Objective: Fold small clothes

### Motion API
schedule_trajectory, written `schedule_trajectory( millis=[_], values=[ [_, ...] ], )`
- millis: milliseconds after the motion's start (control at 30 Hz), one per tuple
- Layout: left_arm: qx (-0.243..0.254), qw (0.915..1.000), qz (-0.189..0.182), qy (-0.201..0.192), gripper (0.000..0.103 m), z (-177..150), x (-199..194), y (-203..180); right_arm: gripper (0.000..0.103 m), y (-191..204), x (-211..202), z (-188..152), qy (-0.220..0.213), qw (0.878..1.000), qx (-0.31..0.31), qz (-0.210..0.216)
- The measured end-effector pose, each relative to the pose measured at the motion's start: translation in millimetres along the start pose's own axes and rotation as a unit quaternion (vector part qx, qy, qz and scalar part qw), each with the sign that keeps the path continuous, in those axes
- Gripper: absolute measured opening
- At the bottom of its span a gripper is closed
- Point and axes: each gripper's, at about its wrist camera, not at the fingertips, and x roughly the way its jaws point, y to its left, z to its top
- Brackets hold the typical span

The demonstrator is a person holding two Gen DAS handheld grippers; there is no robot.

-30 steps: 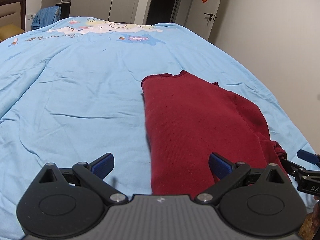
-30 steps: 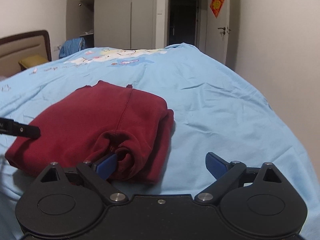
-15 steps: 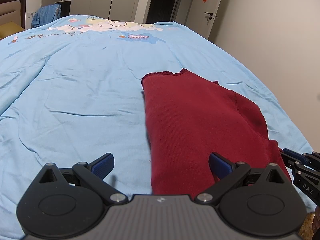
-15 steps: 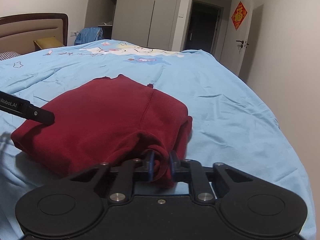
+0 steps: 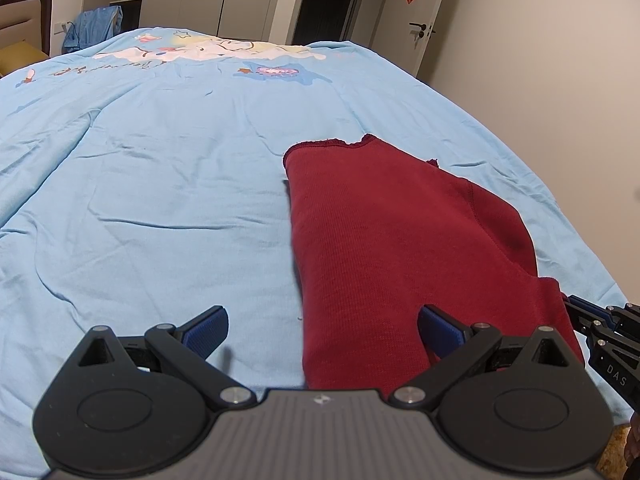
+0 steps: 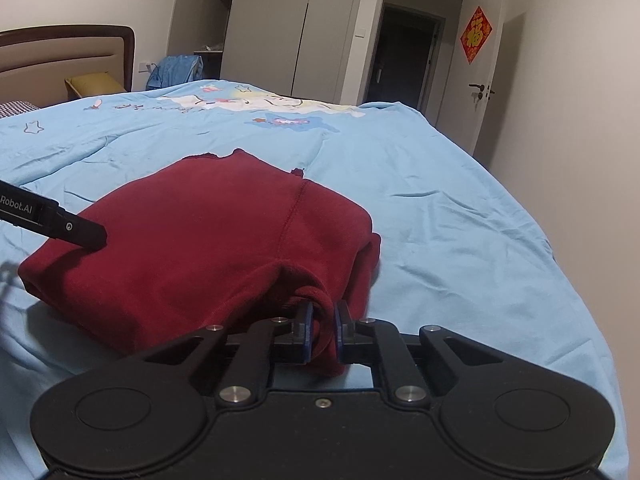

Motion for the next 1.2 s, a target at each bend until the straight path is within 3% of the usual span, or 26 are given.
schedule_trajectory(
  millis=[533,833,867,967,1033,1200],
  values=[
    [0.002,1.0,0.0,0.003,0.103,-3,1,0,0.009,-4,4,-12,0.017,1.0,0.014,0.004],
    [0.007,0.9999,0.001,0.01,0.103,-6,4,-1,0.021,-15,-10,-15,0.013,0.999,0.051,0.013],
    [0.007,0.9999,0.001,0.011,0.103,-7,5,-1,0.024,-17,-12,-13,0.01,0.998,0.059,0.015],
    [0.006,0.9999,-0.001,0.013,0.103,-7,5,-1,0.047,-26,-17,-7,-0.003,0.996,0.082,0.018],
    [0.006,0.9999,-0.001,0.013,0.103,-8,5,-1,0.057,-28,-15,-2,-0.01,0.996,0.092,0.019],
    [0.007,0.9999,0.002,0.014,0.103,-6,6,-2,0.075,-27,12,15,-0.013,0.993,0.113,0.025]
  ],
)
